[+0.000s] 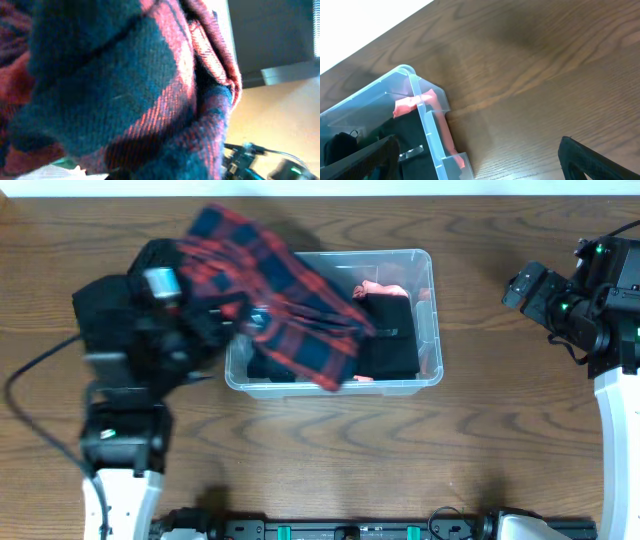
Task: Pack container
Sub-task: 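Lift the red plaid shirt and carry it over the bin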
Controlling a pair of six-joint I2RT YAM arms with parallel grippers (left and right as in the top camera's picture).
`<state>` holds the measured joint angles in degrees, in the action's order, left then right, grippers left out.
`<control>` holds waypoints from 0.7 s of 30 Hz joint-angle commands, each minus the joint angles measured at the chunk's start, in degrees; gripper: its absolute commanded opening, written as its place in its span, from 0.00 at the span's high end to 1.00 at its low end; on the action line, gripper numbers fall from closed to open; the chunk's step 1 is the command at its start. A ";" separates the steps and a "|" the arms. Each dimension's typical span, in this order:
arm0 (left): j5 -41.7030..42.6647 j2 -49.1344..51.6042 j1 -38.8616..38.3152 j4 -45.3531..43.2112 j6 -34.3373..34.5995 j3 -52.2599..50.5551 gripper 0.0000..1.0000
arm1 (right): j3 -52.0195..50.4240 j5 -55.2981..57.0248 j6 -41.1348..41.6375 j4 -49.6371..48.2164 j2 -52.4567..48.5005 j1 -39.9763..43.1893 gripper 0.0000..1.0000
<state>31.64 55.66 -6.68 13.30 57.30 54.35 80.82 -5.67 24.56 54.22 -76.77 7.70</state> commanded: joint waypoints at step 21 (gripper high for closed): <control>-48.39 29.20 -27.80 -19.76 12.15 0.96 0.72 | 0.15 -0.17 0.24 0.02 -0.11 0.35 0.01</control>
<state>-14.94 85.41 -34.35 -7.05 69.23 54.35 80.82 -5.76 24.56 54.17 -76.77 7.70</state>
